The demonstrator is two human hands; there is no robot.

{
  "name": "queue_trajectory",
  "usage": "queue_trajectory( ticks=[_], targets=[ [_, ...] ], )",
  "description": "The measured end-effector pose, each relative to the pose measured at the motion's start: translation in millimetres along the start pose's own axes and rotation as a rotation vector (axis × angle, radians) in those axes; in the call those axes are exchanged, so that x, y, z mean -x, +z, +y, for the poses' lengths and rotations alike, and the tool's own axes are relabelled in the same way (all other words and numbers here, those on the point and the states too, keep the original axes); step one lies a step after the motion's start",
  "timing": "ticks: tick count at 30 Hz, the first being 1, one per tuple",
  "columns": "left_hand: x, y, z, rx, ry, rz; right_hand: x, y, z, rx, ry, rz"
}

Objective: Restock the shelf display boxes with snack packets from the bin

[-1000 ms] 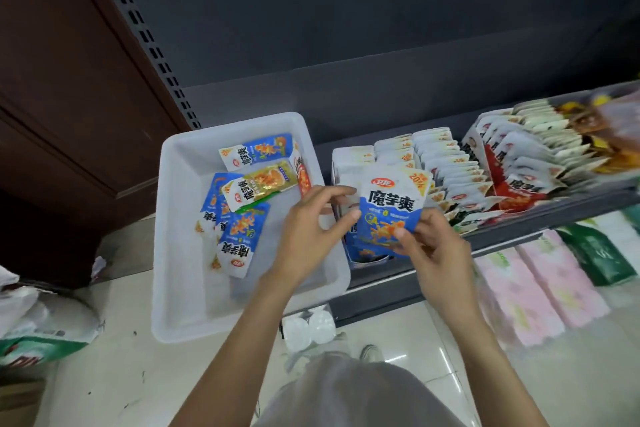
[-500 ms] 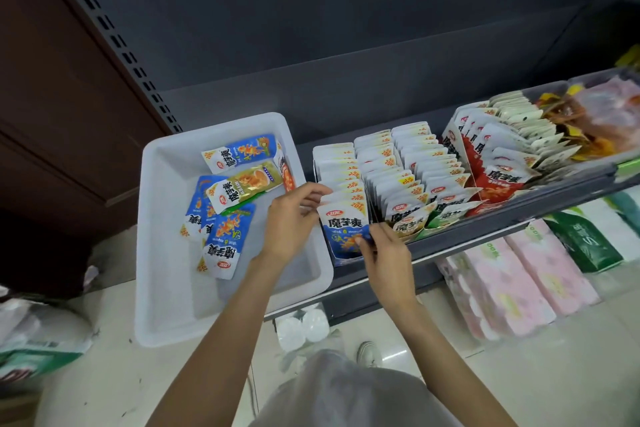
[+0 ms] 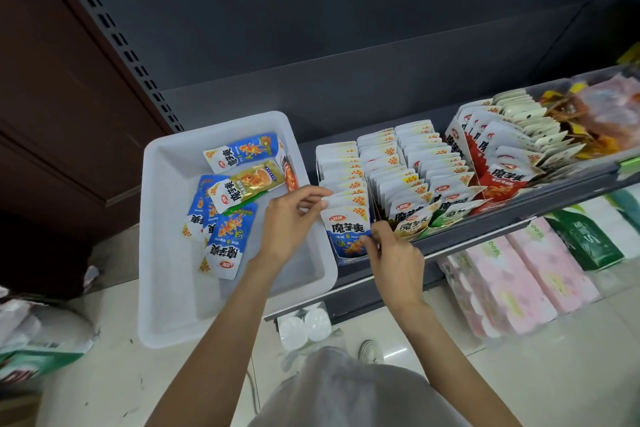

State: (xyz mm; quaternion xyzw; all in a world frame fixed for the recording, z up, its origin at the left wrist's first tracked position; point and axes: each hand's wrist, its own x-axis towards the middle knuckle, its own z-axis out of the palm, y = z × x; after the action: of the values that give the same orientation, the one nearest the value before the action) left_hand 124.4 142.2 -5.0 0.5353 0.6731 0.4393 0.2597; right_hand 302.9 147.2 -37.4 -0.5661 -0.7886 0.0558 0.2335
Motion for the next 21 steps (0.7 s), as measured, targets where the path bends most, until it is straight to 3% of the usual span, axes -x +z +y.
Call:
queue_trajectory(
  ticks=[6,10,12,15,18,21],
  targets=[
    [1.5,0.5,-0.5,0.016,0.02,-0.02,-10.6,-4.9,-3.8,0.21,-0.054,-0.013],
    [4.9,-7.4,-1.3,0.025,0.03,-0.001,-6.5,-21.5,-6.6,0.128,-0.03,0.06],
    [9.0,-17.1,-4.7,0.006,0.021,0.096,-10.8,-40.3,-14.1,0.009,-0.044,0.173],
    [10.3,-41.6,-25.6,-0.003,-0.084,0.31,-29.9,-62.9,-44.2,-0.189,-0.212,0.228],
    [0.9,-69.2,-71.3,-0.182,-0.221,0.368,-54.5,-46.8,-84.6,-0.288,-0.411,0.1],
    [-11.3,-87.3,-116.6,-0.389,-0.436,0.242,-84.0,5.4,-125.5,-0.177,-0.521,-0.159]
  ],
)
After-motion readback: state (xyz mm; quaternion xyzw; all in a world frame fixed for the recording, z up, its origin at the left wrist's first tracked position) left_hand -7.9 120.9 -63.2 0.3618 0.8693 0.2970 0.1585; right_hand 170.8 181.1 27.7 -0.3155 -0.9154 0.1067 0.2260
